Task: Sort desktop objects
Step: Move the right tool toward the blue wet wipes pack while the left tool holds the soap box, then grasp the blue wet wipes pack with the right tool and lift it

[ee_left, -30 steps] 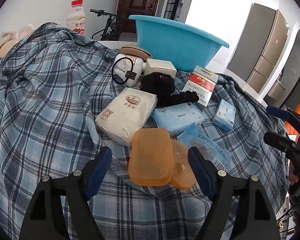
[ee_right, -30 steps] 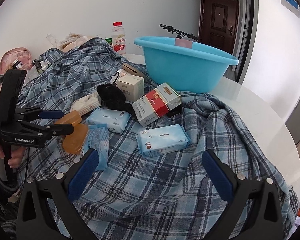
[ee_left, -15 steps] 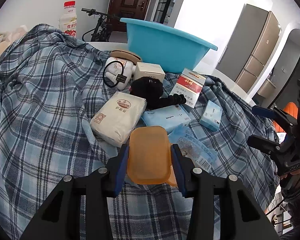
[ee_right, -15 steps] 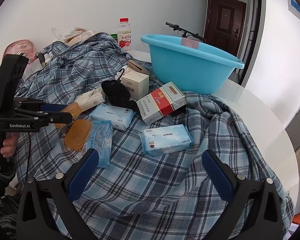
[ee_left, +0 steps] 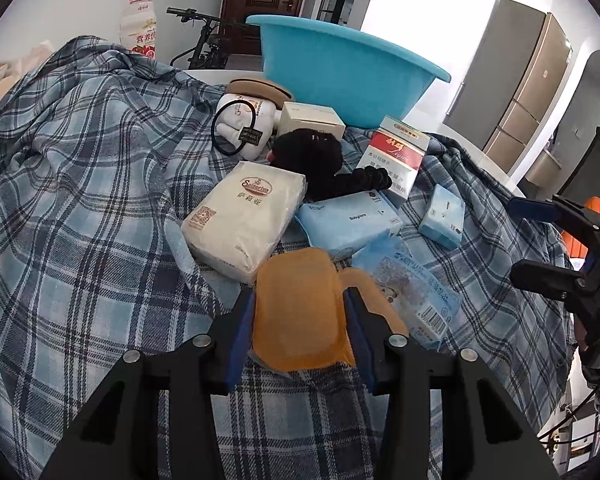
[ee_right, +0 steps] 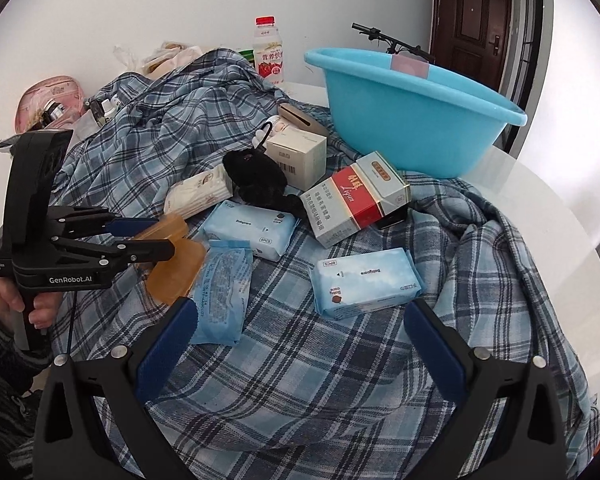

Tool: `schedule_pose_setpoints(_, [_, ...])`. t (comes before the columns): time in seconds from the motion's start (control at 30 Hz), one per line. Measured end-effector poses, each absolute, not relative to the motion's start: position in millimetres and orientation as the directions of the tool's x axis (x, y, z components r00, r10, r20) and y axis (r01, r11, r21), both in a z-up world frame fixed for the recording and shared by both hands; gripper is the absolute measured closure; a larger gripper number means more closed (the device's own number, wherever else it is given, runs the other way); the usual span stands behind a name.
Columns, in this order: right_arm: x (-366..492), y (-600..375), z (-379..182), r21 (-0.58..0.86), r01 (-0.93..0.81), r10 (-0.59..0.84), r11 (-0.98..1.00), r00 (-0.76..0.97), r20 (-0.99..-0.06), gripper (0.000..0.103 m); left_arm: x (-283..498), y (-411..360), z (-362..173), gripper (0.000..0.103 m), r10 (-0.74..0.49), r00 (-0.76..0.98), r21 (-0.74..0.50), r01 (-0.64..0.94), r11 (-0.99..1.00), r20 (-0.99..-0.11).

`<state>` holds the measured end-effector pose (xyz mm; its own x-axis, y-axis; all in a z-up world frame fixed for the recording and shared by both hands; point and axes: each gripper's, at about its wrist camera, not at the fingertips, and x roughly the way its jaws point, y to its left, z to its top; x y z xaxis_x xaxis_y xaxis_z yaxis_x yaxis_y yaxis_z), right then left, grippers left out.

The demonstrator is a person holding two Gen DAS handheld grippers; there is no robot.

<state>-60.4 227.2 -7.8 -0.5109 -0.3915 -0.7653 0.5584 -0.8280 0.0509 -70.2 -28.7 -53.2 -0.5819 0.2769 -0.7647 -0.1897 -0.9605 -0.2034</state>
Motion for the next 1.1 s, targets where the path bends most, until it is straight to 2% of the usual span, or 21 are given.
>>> schedule_pose_setpoints(0.03, [-61,226,-8,0.052,0.56,-0.391,-0.827,-0.507,-0.768,0.0,-71,-28,-54,0.044,0.269,-0.584,-0.195,-0.187,-0.963,-0.766])
schedule_pose_setpoints(0.17, [-60,222,-8,0.028,0.566,-0.378,-0.824,-0.512,-0.771,0.0,-72,-30,-55,0.04,0.278,-0.577,-0.212,-0.181,-0.96,-0.768])
schedule_pose_setpoints(0.2, [-60,221,-8,0.027,0.567,-0.378,-0.823,-0.513,-0.771,0.0,-72,-31,-55,0.045,0.286,-0.575,-0.219,-0.185,-0.958,-0.767])
schedule_pose_setpoints(0.23, [-60,221,-8,0.029,0.567,-0.38,-0.823,-0.512,-0.77,0.0,-71,-31,-54,0.059,0.298,-0.574,-0.228,-0.192,-0.954,-0.763])
schedule_pose_setpoints(0.53, [-61,219,-5,0.027,0.571,-0.38,-0.82,-0.509,-0.773,0.0,-61,-36,-42,0.059,0.305,-0.588,-0.238,-0.192,-0.952,-0.749])
schedule_pose_setpoints(0.8, [-61,192,-24,0.179,0.614,-0.481,-0.769,-0.37,-0.795,0.0,-60,-49,-32,0.059,0.296,-0.598,-0.248,-0.164,-0.955,-0.745])
schedule_pose_setpoints(1.0, [-46,166,-34,0.078,0.677,-0.445,-0.732,-0.387,-0.808,0.001,-46,-47,-26,0.059,0.231,-0.636,-0.171,-0.156,-0.973,-0.736])
schedule_pose_setpoints(1.1, [-41,156,-39,0.002,0.701,-0.404,-0.713,-0.409,-0.818,0.011,-44,-45,-25,0.059,0.222,-0.645,-0.164,-0.149,-0.975,-0.732])
